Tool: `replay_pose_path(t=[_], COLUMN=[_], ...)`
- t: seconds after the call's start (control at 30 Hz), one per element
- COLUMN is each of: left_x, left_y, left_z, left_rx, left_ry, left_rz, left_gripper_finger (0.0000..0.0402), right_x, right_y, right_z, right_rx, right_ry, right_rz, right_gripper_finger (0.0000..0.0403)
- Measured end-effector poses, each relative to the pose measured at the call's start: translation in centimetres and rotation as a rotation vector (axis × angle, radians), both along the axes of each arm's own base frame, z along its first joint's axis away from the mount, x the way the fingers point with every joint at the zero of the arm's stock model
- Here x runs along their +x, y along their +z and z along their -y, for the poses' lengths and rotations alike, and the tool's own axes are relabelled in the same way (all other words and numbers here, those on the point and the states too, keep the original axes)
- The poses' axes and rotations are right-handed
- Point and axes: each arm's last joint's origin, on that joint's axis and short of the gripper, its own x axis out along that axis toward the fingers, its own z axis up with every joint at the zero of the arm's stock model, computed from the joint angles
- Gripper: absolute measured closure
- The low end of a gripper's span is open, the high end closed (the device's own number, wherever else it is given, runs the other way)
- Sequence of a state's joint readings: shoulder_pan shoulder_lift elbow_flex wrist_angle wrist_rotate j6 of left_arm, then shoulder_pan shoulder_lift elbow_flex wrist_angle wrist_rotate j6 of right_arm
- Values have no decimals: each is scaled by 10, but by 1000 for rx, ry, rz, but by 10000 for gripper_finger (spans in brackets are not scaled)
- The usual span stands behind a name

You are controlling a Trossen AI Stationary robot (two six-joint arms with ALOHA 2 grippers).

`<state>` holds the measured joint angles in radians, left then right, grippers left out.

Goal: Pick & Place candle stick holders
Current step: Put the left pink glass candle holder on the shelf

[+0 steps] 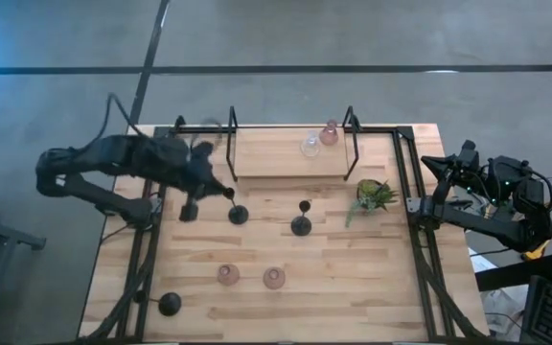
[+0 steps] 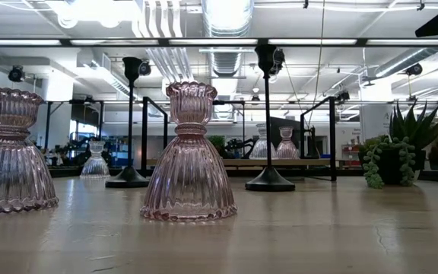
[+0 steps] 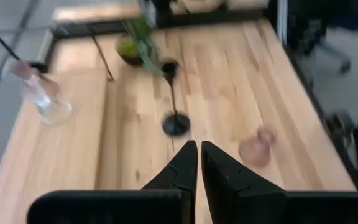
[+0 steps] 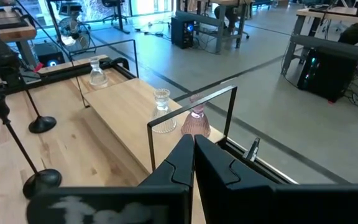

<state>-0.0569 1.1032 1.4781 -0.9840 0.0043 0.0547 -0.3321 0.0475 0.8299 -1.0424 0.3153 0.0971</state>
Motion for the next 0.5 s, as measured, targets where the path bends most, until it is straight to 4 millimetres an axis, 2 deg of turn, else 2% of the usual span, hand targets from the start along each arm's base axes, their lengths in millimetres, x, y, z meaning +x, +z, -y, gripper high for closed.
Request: replay_pose_path(t=[0.17, 0.27, 0.4, 0.5], left_x=[16, 25, 31, 29], left_y=[-8, -12, -18, -26], left_z=[22, 34, 49, 65], left_rx=[47, -3, -108, -103], left_ry=[-57, -57, -31, -85], left_rz=[-99, -133, -196, -281], left_gripper_finger=[376, 376, 376, 376], right_x=[0, 0, 0, 0], right_y=[0, 0, 0, 0], right_z=[0, 0, 0, 0], right_rx=[0, 0, 0, 0], right_ry=[0, 0, 0, 0], right_rz=[0, 0, 0, 0], right_gripper_finger=[394, 394, 394, 394])
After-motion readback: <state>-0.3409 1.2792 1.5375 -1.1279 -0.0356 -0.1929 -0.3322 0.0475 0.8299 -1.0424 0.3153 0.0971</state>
